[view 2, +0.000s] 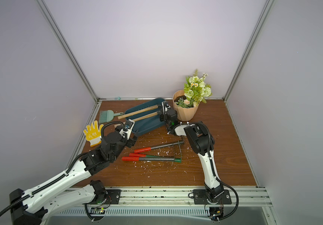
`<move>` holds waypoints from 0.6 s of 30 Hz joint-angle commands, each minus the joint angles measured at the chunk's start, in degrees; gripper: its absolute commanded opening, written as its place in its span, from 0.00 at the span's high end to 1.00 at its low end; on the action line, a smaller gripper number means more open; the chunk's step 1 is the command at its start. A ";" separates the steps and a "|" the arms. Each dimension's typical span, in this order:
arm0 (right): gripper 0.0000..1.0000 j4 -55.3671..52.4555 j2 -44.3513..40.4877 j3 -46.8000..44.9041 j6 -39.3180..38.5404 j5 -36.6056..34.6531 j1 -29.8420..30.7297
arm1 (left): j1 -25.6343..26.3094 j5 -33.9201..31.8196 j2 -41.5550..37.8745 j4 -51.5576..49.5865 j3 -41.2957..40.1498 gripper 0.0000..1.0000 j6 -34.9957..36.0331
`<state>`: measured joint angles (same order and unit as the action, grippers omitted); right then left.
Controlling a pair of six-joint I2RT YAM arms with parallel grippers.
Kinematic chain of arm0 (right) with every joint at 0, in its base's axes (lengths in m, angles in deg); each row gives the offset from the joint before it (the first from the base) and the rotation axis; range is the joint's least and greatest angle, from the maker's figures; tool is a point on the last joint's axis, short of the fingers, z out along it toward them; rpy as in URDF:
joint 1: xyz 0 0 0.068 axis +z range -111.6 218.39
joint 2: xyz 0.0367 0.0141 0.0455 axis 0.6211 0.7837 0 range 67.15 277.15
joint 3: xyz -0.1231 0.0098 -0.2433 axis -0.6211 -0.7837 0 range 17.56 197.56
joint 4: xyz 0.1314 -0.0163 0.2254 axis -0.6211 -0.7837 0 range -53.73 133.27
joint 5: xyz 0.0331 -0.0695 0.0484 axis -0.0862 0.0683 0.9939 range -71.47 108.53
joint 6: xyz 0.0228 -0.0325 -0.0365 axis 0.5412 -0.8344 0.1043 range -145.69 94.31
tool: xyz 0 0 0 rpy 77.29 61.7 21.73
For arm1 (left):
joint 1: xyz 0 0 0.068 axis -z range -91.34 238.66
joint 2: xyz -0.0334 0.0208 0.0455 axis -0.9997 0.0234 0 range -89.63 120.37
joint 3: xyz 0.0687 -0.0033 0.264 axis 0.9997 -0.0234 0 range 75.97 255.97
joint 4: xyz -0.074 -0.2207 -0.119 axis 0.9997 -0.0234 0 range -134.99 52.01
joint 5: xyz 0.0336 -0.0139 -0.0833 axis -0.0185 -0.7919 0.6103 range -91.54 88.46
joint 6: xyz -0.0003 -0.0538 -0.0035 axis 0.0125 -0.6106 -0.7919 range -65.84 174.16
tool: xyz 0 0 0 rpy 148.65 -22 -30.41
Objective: Put the small hoe into the storage box
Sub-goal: Place the hoe in the storage box.
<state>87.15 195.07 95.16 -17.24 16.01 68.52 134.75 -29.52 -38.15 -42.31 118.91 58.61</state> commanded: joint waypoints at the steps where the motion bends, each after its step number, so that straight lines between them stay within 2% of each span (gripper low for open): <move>1: 1.00 7.54 -1.41 4.93 2.23 0.38 -0.50 | -0.68 -1.66 -0.59 -0.90 1.62 0.24 -1.02; 18: 1.00 1.51 6.04 13.98 2.54 2.57 -2.30 | -0.91 -1.90 0.64 -1.31 1.93 0.25 -1.03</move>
<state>84.97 202.02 105.63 -16.46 17.36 66.38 134.44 -30.33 -37.56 -43.01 119.22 58.61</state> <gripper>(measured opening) 0.062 0.753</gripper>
